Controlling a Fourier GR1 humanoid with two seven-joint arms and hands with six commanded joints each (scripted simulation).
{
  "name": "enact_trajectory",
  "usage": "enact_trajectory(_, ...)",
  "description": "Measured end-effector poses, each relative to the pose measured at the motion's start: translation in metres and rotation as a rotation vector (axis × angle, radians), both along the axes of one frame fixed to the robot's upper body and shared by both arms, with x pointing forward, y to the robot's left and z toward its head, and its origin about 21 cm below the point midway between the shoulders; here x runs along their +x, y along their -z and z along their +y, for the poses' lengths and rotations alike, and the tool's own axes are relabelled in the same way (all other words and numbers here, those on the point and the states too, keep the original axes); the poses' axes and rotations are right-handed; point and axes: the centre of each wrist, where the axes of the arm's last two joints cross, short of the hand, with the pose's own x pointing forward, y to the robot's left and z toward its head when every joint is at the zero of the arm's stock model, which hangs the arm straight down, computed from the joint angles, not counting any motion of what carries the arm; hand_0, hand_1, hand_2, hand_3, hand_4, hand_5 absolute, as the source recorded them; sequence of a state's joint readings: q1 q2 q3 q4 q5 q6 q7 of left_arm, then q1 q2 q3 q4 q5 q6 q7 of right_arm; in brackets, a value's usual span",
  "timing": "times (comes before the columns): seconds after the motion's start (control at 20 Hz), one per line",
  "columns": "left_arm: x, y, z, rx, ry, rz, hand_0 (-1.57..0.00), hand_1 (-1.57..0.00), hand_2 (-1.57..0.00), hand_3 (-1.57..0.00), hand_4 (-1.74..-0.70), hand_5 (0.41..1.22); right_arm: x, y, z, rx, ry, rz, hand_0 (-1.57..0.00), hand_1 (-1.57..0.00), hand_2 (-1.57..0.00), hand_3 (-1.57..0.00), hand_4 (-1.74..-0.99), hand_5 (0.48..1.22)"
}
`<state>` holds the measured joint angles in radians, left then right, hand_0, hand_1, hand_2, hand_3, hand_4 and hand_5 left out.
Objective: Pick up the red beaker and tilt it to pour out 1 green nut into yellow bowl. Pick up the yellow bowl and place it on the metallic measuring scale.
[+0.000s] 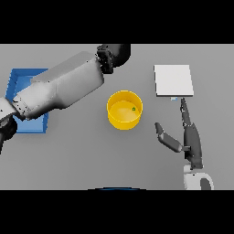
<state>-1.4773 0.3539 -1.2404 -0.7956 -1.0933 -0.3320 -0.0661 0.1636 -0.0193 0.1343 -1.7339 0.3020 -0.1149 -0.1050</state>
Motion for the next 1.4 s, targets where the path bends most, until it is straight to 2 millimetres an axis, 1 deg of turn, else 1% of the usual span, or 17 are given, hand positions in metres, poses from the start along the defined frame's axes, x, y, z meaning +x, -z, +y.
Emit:
enact_trajectory(0.05, 0.004, -0.013, 0.003, -0.035, -0.009, -0.021, -1.57, -1.57, -1.46, -1.04, -1.70, 1.221, 0.001, -0.002, 0.002, 0.002, 0.003, 0.007, 0.00, 0.00, 0.00, 0.00, -1.186, 0.596)
enact_trajectory(0.1, 0.010, -0.035, 0.009, -0.072, -0.020, -0.030, -1.57, -1.57, -1.48, -1.15, -1.70, 1.221, -0.002, 0.001, 0.001, 0.018, -0.007, 0.003, 0.00, 0.00, 0.00, 0.00, -1.183, 0.596)
enact_trajectory(0.15, 0.016, -0.048, 0.015, -0.110, -0.034, -0.054, -1.57, -1.57, -1.50, -1.23, -1.70, 1.221, 0.002, 0.000, 0.002, 0.032, -0.006, 0.020, 0.00, 0.00, 0.00, 0.00, -1.181, 0.593)
enact_trajectory(0.2, 0.020, -0.065, 0.019, -0.165, -0.066, -0.075, -1.57, -1.57, -1.51, -1.30, -1.71, 1.221, 0.000, 0.001, 0.004, 0.038, -0.027, 0.000, 0.00, 0.00, 0.00, 0.00, -1.182, 0.593)
enact_trajectory(0.3, 0.030, -0.088, 0.031, -0.289, -0.161, -0.086, -1.57, -1.57, -1.53, -1.40, -1.72, 1.221, 0.001, -0.001, 0.000, 0.065, -0.027, 0.018, 0.00, 0.00, 0.00, 0.00, -1.193, 0.597)
enact_trajectory(0.4, 0.043, -0.106, 0.062, -0.488, -0.284, -0.070, -1.57, -1.57, -1.55, -1.38, -1.73, 1.221, 0.001, 0.000, 0.000, 0.059, -0.029, 0.017, 0.00, 0.00, 0.00, 0.00, -1.199, 0.594)
enact_trajectory(0.55, 0.058, -0.115, 0.119, -0.839, -0.494, -0.053, -1.57, -1.57, -1.56, -1.37, -1.73, 1.221, 0.007, 0.001, -0.004, 0.063, -0.039, 0.013, 0.00, 0.00, 0.00, 0.00, -1.224, 0.592)
enact_trajectory(0.6, 0.061, -0.111, 0.139, -0.948, -0.539, -0.028, -1.57, -1.57, -1.56, -1.38, -1.73, 1.221, 0.002, 0.003, -0.005, 0.070, -0.050, 0.010, 0.00, 0.00, 0.00, 0.00, -1.222, 0.590)
enact_trajectory(0.65, 0.062, -0.107, 0.160, -1.049, -0.555, -0.003, -1.57, -1.57, -1.56, -1.40, -1.74, 1.221, 0.004, 0.004, -0.008, 0.060, -0.045, 0.015, 0.00, 0.00, 0.00, 0.00, -1.222, 0.587)
enact_trajectory(0.7, 0.061, -0.101, 0.180, -1.133, -0.583, 0.003, -1.57, -1.57, -1.56, -1.41, -1.74, 1.221, 0.005, 0.002, -0.005, 0.054, -0.055, -0.001, 0.00, 0.00, 0.00, 0.00, -1.220, 0.587)
enact_trajectory(0.75, 0.059, -0.098, 0.196, -1.213, -0.606, 0.004, -1.57, -1.57, -1.57, -1.43, -1.74, 1.221, 0.005, 0.003, -0.005, 0.059, -0.058, -0.004, 0.00, 0.00, 0.00, 0.00, -1.222, 0.586)
enact_trajectory(0.8, 0.057, -0.088, 0.213, -1.295, -0.627, 0.020, -1.57, -1.57, -1.57, -1.43, -1.74, 1.221, 0.006, 0.004, -0.008, 0.052, -0.053, 0.000, 0.00, 0.00, 0.00, 0.00, -1.226, 0.587)
enact_trajectory(0.85, 0.053, -0.085, 0.229, -1.377, -0.660, 0.007, -1.57, -1.57, -1.57, -1.41, -1.74, 1.221, 0.005, 0.005, -0.008, 0.052, -0.054, 0.003, 0.00, 0.00, 0.00, 0.00, -1.223, 0.591)
enact_trajectory(1.0, 0.037, -0.052, 0.263, -1.586, -0.763, -0.066, -1.57, -1.57, -1.57, -1.45, -1.74, 1.221, 0.005, 0.008, -0.010, 0.037, -0.063, -0.002, 0.00, 0.00, 0.00, 0.00, -1.212, 0.604)
enact_trajectory(1.2, 0.007, -0.006, 0.289, -1.776, -0.933, -0.134, -1.57, -1.57, -1.57, -1.46, -1.74, 1.221, 0.006, 0.006, -0.010, -0.004, -0.080, -0.001, 0.00, 0.00, 0.00, 0.00, -1.212, 0.641)
enact_trajectory(1.35, -0.019, 0.025, 0.291, -1.842, -1.018, -0.169, -1.57, -1.57, -1.57, -1.45, -1.74, 1.221, 0.009, 0.002, -0.009, -0.018, -0.087, 0.005, 0.00, 0.00, 0.00, 0.00, -1.206, 0.657)
enact_trajectory(1.4, -0.030, 0.035, 0.297, -1.857, -1.022, -0.169, -1.57, -1.57, -1.57, -1.45, -1.74, 1.221, 0.006, 0.003, -0.007, -0.020, -0.093, -0.002, 0.00, 0.00, 0.00, 0.00, -1.210, 0.660)
